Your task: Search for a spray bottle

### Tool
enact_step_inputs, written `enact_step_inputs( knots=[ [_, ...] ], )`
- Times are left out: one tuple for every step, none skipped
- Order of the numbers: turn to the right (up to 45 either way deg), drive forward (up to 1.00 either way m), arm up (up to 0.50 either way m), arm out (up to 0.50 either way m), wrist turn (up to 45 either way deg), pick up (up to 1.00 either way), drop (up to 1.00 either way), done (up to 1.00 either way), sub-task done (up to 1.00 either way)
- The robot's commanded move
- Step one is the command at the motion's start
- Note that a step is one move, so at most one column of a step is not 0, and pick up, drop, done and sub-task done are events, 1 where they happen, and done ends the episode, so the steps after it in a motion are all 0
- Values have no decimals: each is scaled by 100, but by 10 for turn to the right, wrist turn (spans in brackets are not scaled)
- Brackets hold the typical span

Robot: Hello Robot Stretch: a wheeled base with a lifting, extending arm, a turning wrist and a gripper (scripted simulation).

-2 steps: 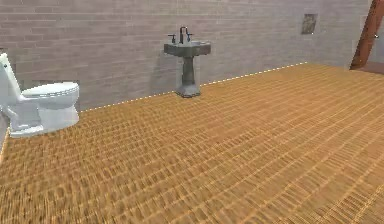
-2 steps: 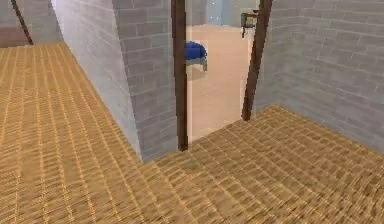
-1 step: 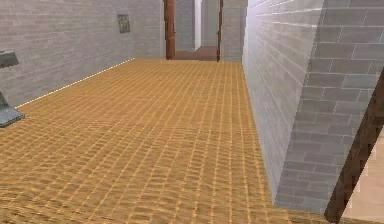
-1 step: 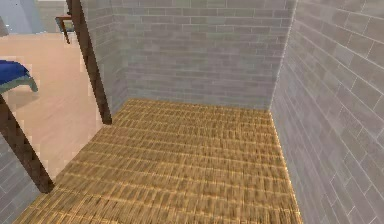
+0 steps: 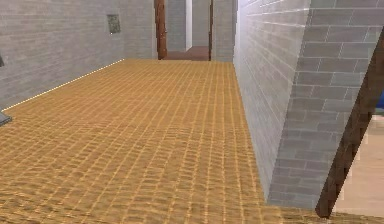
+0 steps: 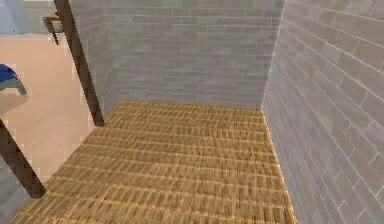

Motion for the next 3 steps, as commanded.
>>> enact_step_inputs(
  knots=[
    [0,100,0,0,0,0,0,0,0],
    [-210,0,0,0,0,0,0,0,0],
    [0,5,0,0,0,0,0,0,0]
  ],
)
